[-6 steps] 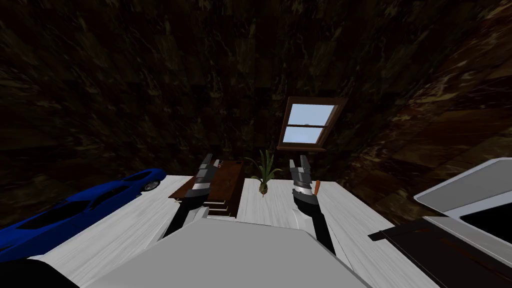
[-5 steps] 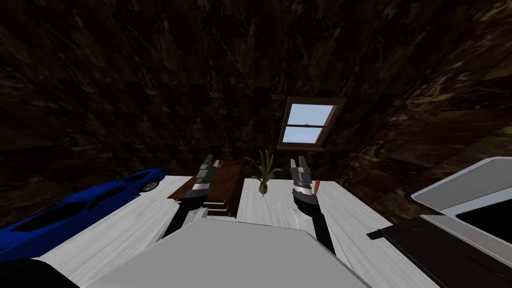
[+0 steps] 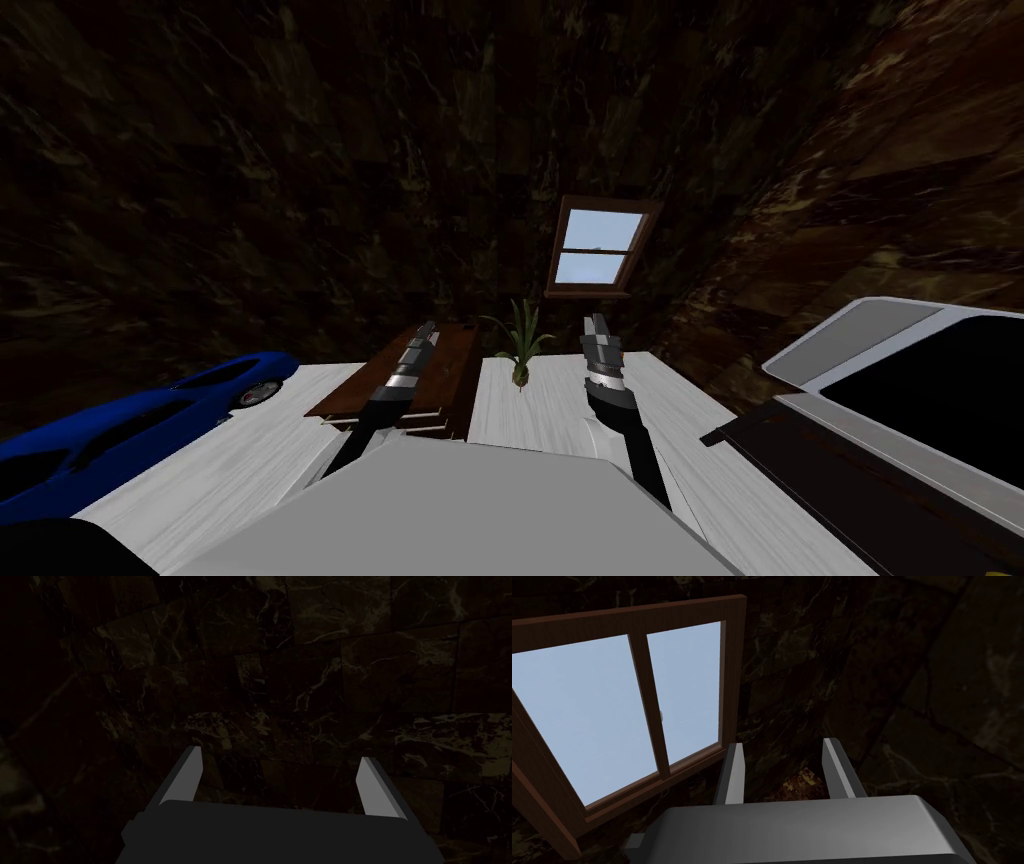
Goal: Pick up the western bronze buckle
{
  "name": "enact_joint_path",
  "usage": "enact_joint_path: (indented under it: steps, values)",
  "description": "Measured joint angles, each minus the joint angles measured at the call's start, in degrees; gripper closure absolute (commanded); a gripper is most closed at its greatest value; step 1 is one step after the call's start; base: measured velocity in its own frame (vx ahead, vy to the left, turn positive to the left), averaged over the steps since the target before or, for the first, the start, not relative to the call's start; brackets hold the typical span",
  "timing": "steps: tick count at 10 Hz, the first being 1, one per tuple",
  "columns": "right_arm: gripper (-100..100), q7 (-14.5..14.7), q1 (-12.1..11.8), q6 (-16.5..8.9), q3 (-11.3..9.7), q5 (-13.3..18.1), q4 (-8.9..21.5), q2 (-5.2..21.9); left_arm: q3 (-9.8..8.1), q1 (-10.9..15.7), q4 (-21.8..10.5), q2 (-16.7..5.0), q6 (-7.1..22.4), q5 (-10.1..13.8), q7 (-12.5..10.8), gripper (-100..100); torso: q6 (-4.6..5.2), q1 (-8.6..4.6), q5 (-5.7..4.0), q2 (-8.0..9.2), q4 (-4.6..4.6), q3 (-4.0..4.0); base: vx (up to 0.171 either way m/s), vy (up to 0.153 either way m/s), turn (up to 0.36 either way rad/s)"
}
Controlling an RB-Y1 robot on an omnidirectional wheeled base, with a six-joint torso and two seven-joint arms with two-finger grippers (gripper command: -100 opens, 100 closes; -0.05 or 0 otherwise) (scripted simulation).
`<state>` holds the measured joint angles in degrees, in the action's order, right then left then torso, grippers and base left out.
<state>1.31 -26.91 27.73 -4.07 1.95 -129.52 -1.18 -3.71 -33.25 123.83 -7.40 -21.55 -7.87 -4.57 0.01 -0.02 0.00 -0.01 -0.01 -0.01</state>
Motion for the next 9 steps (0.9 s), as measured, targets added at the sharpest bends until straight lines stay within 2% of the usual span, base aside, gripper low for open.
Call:
enact_joint_path:
  steps: [1,2,4,7,9]
  values:
    - [0,0.0,0.0,0.0,0.0,0.0,0.0,0.0,0.25,-0.7,-1.4,-0.2,0.5,-1.0,0.4,-100,0.01,-0.02,0.0,-0.01,0.0,-0.01,0.009,-0.016,-0.184]
    - [0,0.0,0.0,0.0,0.0,0.0,0.0,0.0,-0.58,-0.4,-3.0,-1.5,2.0,-1.5,0.3,-100,0.0,0.0,-0.01,-0.03,0.0,-0.01,0.007,-0.008,-0.068]
    - [0,0.0,0.0,0.0,0.0,0.0,0.0,0.0,-0.3,-3.4,-4.6,-1.5,1.3,-2.5,0.8,-100,-0.01,-0.02,-0.01,0.0,0.0,0.0,0.013,-0.016,-0.196]
    - [0,0.0,0.0,0.0,0.0,0.0,0.0,0.0,-0.25,-3.7,-8.5,-1.6,3.5,-4.8,1.7,-100,0.0,-0.01,-0.01,-0.06,-0.01,-0.03,0.017,-0.01,-0.102]
    - [0,0.0,0.0,0.0,0.0,0.0,0.0,0.0,-0.58,-5.0,-11.2,-1.7,3.4,-5.7,1.9,-100,-0.01,-0.02,-0.01,-0.05,-0.01,-0.03,0.03,-0.013,-0.208]
